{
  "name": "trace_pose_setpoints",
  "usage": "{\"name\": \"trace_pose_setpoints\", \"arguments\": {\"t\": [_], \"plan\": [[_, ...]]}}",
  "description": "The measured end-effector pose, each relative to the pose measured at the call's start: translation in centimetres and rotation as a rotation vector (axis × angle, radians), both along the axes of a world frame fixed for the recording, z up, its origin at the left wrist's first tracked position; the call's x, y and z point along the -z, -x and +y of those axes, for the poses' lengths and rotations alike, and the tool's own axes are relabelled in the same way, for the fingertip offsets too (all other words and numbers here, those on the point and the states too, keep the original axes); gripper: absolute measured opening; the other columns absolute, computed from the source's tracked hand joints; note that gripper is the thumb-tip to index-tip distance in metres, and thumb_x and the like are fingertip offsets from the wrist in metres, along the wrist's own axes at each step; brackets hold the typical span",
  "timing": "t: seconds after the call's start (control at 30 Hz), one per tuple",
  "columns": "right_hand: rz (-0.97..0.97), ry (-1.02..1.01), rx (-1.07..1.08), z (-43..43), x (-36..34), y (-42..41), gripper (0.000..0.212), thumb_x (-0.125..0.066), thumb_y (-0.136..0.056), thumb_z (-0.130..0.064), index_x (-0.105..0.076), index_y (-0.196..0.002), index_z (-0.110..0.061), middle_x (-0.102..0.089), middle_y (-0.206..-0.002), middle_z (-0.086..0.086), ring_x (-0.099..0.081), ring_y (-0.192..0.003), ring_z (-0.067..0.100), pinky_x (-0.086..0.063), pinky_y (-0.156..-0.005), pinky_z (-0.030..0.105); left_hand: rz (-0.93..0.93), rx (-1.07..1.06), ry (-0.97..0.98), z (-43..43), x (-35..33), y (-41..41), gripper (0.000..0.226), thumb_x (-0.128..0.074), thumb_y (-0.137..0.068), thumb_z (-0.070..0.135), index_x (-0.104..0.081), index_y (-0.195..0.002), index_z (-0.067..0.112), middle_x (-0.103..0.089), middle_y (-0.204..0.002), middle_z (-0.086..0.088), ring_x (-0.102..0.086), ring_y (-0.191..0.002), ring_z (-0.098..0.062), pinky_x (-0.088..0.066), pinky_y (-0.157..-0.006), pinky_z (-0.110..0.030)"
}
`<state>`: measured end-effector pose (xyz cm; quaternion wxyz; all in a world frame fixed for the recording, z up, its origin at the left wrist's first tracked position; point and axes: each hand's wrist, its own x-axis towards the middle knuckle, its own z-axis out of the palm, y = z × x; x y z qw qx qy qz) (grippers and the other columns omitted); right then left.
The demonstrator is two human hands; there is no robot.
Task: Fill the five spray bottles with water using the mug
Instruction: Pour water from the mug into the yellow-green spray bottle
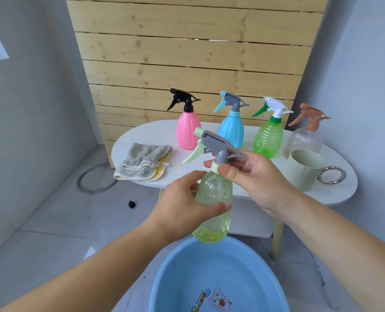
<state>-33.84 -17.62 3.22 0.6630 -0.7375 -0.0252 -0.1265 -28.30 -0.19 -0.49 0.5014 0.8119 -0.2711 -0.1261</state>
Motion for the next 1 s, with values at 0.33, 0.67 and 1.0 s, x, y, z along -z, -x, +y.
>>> {"name": "trace_pose_setpoints", "arguments": {"t": [0.33,0.67,1.0], "plan": [[0.169,0.087,-0.041,3.0,-0.3,-7.2,0.032,-0.039,-0.104,-0.045,-0.06,-0.128,-0.04,-0.065,-0.128,-0.014,-0.061,-0.12,0.01,-0.049,-0.104,0.045,0.064,-0.183,0.132,3.2,-5.6,-8.8,0.049,-0.095,-0.072,0.03,-0.073,-0.115,0.037,-0.078,-0.098,0.006,-0.076,-0.089,-0.011,-0.063,-0.086,-0.037],[0.304,-0.012,-0.069,6.7,-1.0,-21.9,0.051,-0.023,-0.098,-0.066,-0.04,-0.142,-0.048,-0.05,-0.137,-0.02,-0.054,-0.116,0.013,-0.049,-0.096,0.032,0.158,-0.252,0.185,4.5,-6.6,-24.6,0.056,-0.089,-0.082,0.019,-0.064,-0.13,0.032,-0.076,-0.113,0.004,-0.075,-0.1,-0.018,-0.06,-0.09,-0.044],[0.278,0.021,-0.011,7.6,1.5,-28.9,0.055,-0.019,-0.104,-0.054,-0.029,-0.154,-0.031,-0.037,-0.155,-0.01,-0.04,-0.14,0.013,-0.03,-0.119,0.037,0.196,-0.212,0.297,3.2,-2.2,-32.1,0.059,-0.084,-0.086,0.011,-0.06,-0.136,0.032,-0.074,-0.119,0.0,-0.074,-0.104,-0.019,-0.061,-0.093,-0.048]]}}
